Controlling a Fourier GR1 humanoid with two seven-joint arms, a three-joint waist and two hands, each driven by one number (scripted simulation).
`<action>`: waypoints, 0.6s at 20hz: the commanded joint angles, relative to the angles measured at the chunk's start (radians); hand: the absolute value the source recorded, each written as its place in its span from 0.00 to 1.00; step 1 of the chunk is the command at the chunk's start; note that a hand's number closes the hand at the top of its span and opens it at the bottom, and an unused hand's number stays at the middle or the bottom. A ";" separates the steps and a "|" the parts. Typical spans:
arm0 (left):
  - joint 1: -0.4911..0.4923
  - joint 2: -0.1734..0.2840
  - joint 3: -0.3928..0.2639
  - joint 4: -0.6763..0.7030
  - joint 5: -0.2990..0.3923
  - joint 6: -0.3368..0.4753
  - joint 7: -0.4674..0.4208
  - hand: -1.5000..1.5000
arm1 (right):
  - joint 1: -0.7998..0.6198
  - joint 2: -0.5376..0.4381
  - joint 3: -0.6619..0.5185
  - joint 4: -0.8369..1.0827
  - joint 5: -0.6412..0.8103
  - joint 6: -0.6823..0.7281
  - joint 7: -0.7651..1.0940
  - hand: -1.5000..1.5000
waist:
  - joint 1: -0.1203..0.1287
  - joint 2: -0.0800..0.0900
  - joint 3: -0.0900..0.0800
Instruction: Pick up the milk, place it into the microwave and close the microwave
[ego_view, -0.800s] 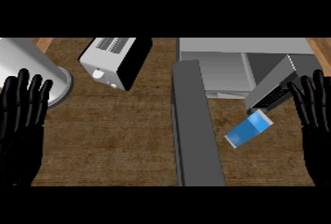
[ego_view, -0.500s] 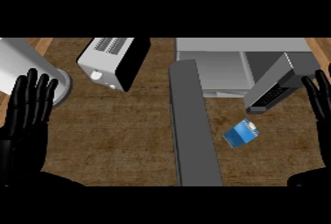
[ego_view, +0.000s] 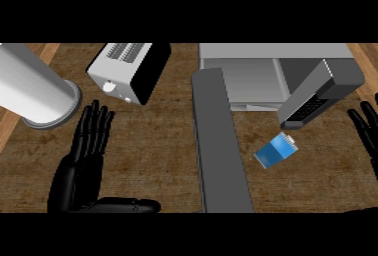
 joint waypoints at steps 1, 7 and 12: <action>0.055 -0.008 -0.125 0.030 -0.034 0.096 -0.055 0.00 | 0.165 0.029 -0.001 -0.057 -0.018 0.080 -0.031 0.00 | -0.002 -0.001 0.000; 0.054 -0.009 -0.247 0.023 -0.062 0.206 -0.045 0.00 | 0.252 0.081 0.001 0.018 0.053 0.174 -0.131 0.00 | 0.002 0.000 0.000; 0.120 -0.009 -0.309 0.032 -0.085 0.245 -0.118 0.00 | 0.255 0.117 0.002 0.080 0.115 0.198 -0.196 0.00 | 0.004 0.000 0.000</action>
